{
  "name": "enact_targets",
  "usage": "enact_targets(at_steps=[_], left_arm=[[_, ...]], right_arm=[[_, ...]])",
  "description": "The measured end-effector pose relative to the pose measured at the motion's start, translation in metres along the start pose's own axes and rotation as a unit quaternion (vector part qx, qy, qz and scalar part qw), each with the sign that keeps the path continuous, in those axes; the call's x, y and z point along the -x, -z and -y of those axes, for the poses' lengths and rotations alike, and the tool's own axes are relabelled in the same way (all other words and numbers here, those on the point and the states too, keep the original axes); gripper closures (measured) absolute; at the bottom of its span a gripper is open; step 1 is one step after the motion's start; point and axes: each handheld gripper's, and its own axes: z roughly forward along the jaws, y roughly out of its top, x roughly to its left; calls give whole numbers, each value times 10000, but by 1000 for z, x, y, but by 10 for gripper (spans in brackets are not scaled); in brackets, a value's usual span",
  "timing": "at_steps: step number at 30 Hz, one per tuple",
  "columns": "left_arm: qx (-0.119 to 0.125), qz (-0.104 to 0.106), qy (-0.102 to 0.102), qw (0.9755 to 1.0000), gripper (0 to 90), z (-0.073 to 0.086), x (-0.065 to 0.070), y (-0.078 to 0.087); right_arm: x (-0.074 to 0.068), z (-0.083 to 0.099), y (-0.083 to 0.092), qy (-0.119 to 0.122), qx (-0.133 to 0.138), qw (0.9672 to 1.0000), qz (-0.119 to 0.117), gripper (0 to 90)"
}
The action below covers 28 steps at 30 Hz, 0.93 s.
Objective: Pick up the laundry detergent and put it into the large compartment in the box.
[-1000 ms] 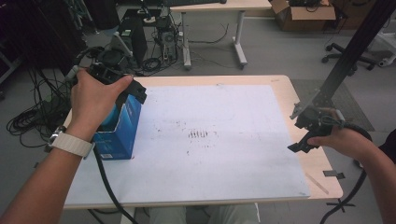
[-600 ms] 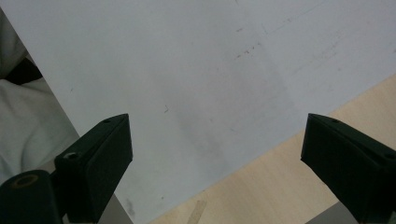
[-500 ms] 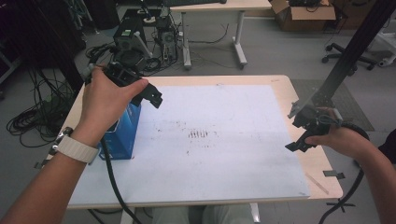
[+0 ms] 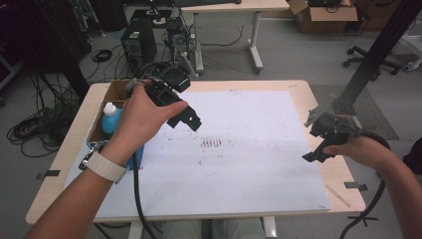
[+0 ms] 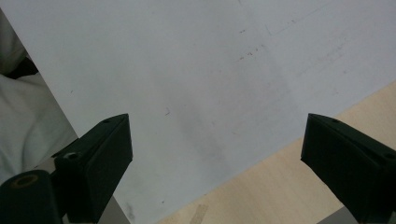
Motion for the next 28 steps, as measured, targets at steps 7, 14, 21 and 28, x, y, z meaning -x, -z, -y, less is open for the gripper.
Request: enact_targets(at_steps=[7,14,21,28], left_arm=[[-28,39,7,10000,63,-2,-2,-6],[-78,34,-9,10000,66,-2,-1,-6],[-64,37,33,10000,68,-2,-3,-7],[-76,58,28,10000,77,-3,-4,-8]], right_arm=[[3,2,1,-40,-3,10000,14,87],[3,-1,-1,28,18,10000,-14,87],[3,-2,-1,17,18,10000,-9,87],[4,-1,0,4,34,10000,0,87]])
